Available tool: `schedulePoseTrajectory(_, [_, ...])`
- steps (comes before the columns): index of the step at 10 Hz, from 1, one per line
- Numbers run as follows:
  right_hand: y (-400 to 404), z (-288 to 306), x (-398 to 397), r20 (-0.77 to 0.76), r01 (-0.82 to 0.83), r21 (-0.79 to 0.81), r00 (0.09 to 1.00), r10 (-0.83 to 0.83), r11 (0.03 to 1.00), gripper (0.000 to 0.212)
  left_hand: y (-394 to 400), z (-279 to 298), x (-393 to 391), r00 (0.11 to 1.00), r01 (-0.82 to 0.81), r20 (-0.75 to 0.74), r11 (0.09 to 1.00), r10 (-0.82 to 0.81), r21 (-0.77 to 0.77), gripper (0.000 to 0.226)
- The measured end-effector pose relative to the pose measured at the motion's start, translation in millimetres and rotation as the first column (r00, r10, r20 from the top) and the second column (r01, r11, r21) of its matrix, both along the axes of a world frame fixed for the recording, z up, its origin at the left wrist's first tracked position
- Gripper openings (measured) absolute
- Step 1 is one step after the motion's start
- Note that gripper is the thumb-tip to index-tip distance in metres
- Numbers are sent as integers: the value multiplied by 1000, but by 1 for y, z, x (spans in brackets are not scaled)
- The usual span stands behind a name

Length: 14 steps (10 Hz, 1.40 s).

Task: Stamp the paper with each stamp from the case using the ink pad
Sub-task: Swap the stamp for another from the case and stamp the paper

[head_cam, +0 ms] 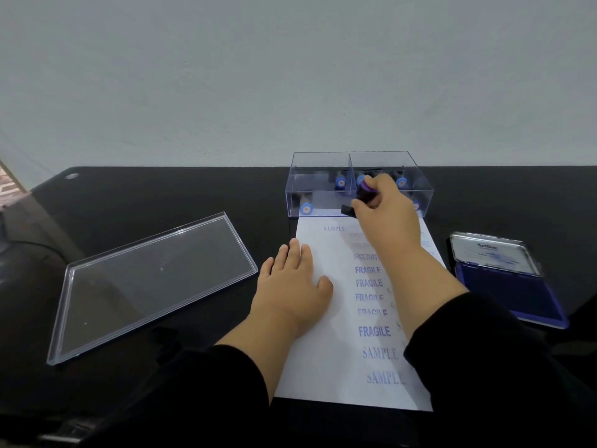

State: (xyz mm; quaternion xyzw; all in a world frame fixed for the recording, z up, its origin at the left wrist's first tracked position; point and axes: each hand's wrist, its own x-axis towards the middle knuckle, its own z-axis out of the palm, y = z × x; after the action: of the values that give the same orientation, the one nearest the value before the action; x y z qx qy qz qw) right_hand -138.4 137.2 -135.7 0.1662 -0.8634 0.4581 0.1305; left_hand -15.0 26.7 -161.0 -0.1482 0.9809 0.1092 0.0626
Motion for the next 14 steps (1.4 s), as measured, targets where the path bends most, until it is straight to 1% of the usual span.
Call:
schedulePoseTrajectory(2, [5,0,-2,18,10,-33,1000,-9,999,28,0,0,1,1000,-2,-1,1000,2,1,62])
schedulePoseTrajectory(4, [1,-2,0,14,-8,-19,1000,9,1000,30,0,-1,0,1000,-12,-1,1000,12,2,62])
schedulePoseTrajectory(7, [0,-5,0,-24,-16,45,1000,17,999,36,1,-1,0,1000,-17,-11,1000,17,4,62])
schedulePoseTrajectory(12, [-3,-4,5,-26,-34,12,999,34,999,39,0,-1,0,1000,-14,-2,1000,14,-2,63])
schedulePoseTrajectory(14, [-4,-2,6,-45,-22,29,999,24,999,41,0,-3,0,1000,-16,-18,1000,16,0,62])
